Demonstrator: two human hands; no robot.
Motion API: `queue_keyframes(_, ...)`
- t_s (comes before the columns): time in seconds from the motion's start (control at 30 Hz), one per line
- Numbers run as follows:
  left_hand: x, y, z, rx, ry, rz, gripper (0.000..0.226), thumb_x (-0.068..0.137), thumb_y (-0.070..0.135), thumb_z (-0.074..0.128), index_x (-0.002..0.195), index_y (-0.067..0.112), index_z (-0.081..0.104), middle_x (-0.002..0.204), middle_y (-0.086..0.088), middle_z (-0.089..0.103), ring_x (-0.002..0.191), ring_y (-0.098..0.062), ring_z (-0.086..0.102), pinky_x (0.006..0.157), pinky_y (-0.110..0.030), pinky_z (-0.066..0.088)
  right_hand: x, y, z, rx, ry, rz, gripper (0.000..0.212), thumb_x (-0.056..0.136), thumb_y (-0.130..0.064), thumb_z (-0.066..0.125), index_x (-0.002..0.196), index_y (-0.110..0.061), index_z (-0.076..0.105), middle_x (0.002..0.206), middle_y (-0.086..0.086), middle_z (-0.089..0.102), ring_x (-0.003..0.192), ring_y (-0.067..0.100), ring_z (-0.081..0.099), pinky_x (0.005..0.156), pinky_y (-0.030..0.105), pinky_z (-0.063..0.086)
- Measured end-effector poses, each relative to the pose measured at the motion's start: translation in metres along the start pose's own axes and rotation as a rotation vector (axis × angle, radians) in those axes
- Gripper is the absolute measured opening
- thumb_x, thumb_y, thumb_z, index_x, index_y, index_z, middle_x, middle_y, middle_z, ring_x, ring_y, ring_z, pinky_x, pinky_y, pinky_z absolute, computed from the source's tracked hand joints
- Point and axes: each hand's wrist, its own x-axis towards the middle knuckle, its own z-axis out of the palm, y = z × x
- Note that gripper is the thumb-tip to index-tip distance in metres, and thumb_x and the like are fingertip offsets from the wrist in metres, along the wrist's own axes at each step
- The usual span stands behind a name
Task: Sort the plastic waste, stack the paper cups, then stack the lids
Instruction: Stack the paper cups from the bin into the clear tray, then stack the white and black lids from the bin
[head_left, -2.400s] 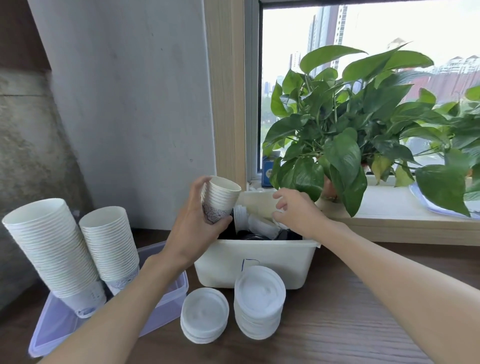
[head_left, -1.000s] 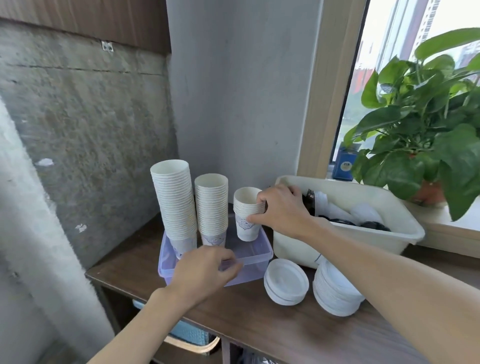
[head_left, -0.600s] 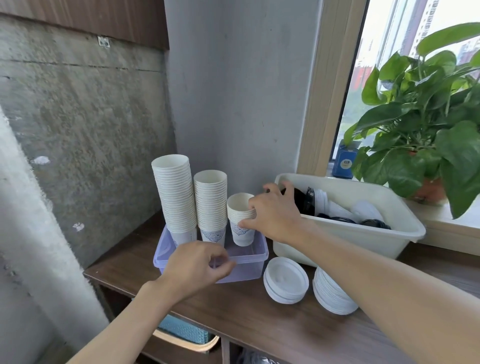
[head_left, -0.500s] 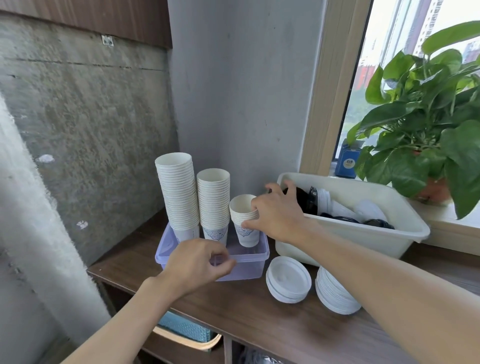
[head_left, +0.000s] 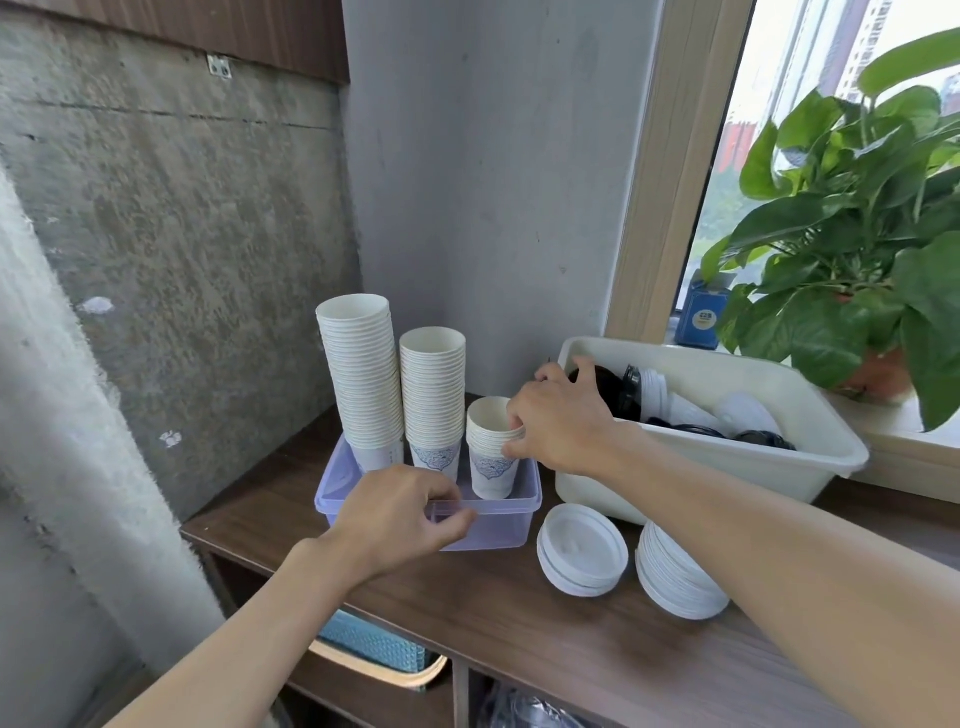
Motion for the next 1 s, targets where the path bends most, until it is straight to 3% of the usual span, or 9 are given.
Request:
queue_keyframes(0.1, 0.0, 0.001, 0.002, 0.018, -0.002, 0.021, 0.05, 0.075, 0.063, 0.037, 0.072, 0.023, 0.066, 0.067, 0.009, 0.064, 0.067, -0.011, 0.056, 0.059, -0.031, 0.046, -0.001, 0.0, 0.0, -0.004, 0.021, -0.007, 0.028, 0.08, -0.05, 0.061, 0.09, -0.024, 0.065, 0.098, -0.004, 0.065, 0.118, 0.023, 0.044, 0.102, 0.054, 0.02)
queue_keyframes(0.2, -0.001, 0.011, 0.001, -0.047, 0.048, 0.039, 0.041, 0.075, 0.056, 0.041, 0.084, 0.027, 0.068, 0.076, 0.016, 0.062, 0.074, -0.006, 0.055, 0.062, -0.026, 0.044, -0.007, 0.002, -0.006, 0.09, 0.035, -0.015, 0.034, 0.081, -0.049, 0.062, 0.106, -0.026, 0.063, 0.116, -0.004, 0.06, 0.121, 0.022, 0.042, 0.104, 0.052, 0.019)
queue_keyframes(0.27, -0.001, 0.021, 0.002, -0.07, 0.142, 0.122, 0.037, 0.078, 0.049, 0.048, 0.096, 0.024, 0.069, 0.085, 0.015, 0.062, 0.081, -0.008, 0.055, 0.067, -0.024, 0.042, -0.02, 0.007, -0.012, 0.162, 0.117, -0.022, 0.036, 0.083, -0.048, 0.061, 0.112, -0.028, 0.06, 0.123, -0.006, 0.056, 0.122, 0.02, 0.042, 0.106, 0.047, 0.02)
queue_keyframes(0.37, -0.003, 0.044, 0.004, -0.062, 0.213, 0.253, 0.033, 0.081, 0.042, 0.055, 0.1, 0.019, 0.068, 0.094, 0.008, 0.062, 0.086, -0.016, 0.058, 0.069, -0.031, 0.048, -0.05, 0.018, -0.019, 0.291, 0.309, -0.006, 0.029, 0.085, -0.045, 0.062, 0.108, -0.027, 0.062, 0.12, -0.009, 0.057, 0.119, 0.016, 0.045, 0.104, 0.038, 0.021)
queue_keyframes(0.47, -0.007, 0.069, 0.013, -0.053, 0.168, 0.317, 0.038, 0.084, 0.046, 0.056, 0.106, 0.018, 0.067, 0.102, 0.005, 0.061, 0.09, -0.018, 0.06, 0.07, -0.036, 0.051, -0.091, 0.03, -0.02, 0.423, 0.408, 0.047, 0.027, 0.086, -0.04, 0.066, 0.106, -0.023, 0.066, 0.116, -0.008, 0.062, 0.115, 0.017, 0.049, 0.102, 0.037, 0.024)
queue_keyframes(0.63, -0.02, 0.096, 0.047, 0.073, 0.006, 0.309, 0.052, 0.082, 0.057, 0.052, 0.119, 0.021, 0.061, 0.123, -0.001, 0.058, 0.101, -0.024, 0.06, 0.076, -0.041, 0.055, -0.154, 0.052, -0.001, 0.493, 0.394, 0.161, 0.026, 0.086, -0.04, 0.067, 0.107, -0.025, 0.064, 0.113, -0.011, 0.059, 0.114, 0.015, 0.049, 0.099, 0.035, 0.03)
queue_keyframes(0.83, -0.016, 0.104, 0.071, 0.225, -0.049, 0.203, 0.036, 0.074, 0.04, 0.079, 0.097, 0.018, 0.064, 0.124, -0.009, 0.061, 0.101, -0.036, 0.06, 0.078, -0.047, 0.052, -0.199, 0.071, 0.032, 0.635, 0.271, 0.384, 0.05, 0.078, -0.052, 0.071, 0.12, -0.029, 0.054, 0.122, -0.011, 0.045, 0.116, 0.017, 0.044, 0.095, 0.033, 0.033)
queue_keyframes(0.93, -0.013, 0.107, 0.076, 0.195, -0.083, 0.16, 0.031, 0.075, 0.033, 0.079, 0.089, 0.016, 0.056, 0.131, -0.011, 0.06, 0.105, -0.039, 0.061, 0.082, -0.047, 0.05, -0.205, 0.07, 0.043, 0.804, 0.254, 0.455, 0.057, 0.073, -0.057, 0.072, 0.121, -0.032, 0.053, 0.121, -0.015, 0.04, 0.114, 0.011, 0.044, 0.09, 0.027, 0.03)
queue_keyframes(1.0, -0.011, 0.106, 0.078, 0.107, -0.103, 0.172, 0.034, 0.077, 0.032, 0.074, 0.081, 0.02, 0.042, 0.135, -0.01, 0.056, 0.104, -0.039, 0.061, 0.077, -0.047, 0.053, -0.207, 0.068, 0.049, 0.881, 0.264, 0.465, 0.058, 0.073, -0.059, 0.071, 0.122, -0.03, 0.057, 0.122, -0.016, 0.041, 0.115, 0.008, 0.044, 0.091, 0.025, 0.034)
